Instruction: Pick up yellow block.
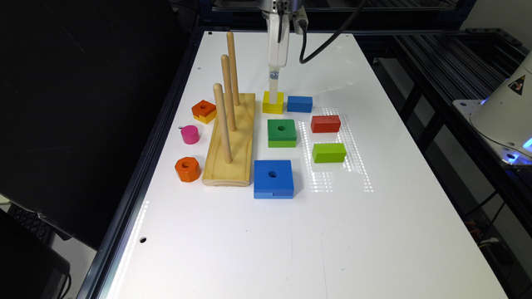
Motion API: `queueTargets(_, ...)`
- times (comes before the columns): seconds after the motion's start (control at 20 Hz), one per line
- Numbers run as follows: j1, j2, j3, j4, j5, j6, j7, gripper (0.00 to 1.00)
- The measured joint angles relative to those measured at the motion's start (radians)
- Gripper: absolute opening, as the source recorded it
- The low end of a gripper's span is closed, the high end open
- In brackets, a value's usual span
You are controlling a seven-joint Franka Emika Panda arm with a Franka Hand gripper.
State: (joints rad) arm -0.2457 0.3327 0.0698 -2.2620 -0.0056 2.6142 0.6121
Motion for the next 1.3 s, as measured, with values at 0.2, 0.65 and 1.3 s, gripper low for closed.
queueTargets(0.2,0.0,0.0,0.0,0.0,0.0,0.0,0.0,1.0)
queueTargets(0.65,0.0,0.046,0.0,0.001,-0.0003,0.035,0.0,1.0)
queueTargets(1.3,0.002,0.067,0.009,0.009,-0.0005,0.058,0.006,1.0)
